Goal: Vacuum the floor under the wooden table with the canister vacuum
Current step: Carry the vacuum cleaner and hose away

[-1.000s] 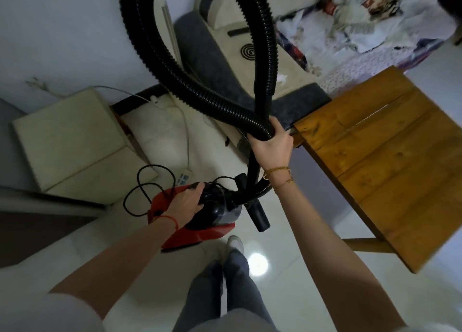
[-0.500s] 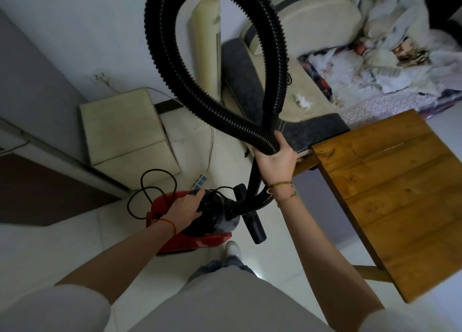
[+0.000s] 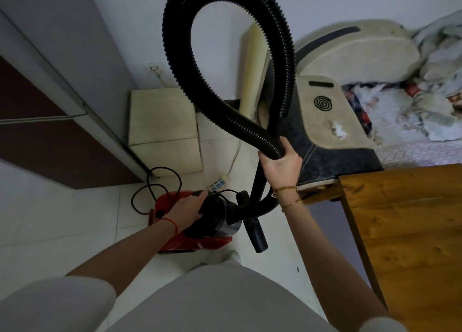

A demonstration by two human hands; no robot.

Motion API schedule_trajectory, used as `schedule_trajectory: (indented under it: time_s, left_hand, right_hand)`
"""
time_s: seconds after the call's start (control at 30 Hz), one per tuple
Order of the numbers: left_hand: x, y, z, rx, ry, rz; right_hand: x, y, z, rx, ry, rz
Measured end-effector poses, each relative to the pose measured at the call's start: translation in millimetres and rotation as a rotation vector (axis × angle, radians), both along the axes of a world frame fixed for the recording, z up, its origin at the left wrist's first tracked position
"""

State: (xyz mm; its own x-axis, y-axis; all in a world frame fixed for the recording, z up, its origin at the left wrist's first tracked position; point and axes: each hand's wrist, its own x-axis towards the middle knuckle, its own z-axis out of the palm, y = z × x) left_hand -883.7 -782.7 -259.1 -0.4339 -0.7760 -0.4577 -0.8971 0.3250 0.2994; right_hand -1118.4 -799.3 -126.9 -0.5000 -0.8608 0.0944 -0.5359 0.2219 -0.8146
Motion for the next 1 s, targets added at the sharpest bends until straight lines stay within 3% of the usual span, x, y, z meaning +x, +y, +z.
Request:
schedule_trajectory:
  time_s: [0.43, 1.0]
  left_hand:
    - [83, 56, 8, -0.057, 0.077, 0.413]
    - [241, 234, 29, -0.087, 0.035, 1.051]
  right_hand:
    - [100, -31, 19, -0.061, -0.018, 0.422]
    - [362, 30, 24, -0.042, -0.072, 1.07]
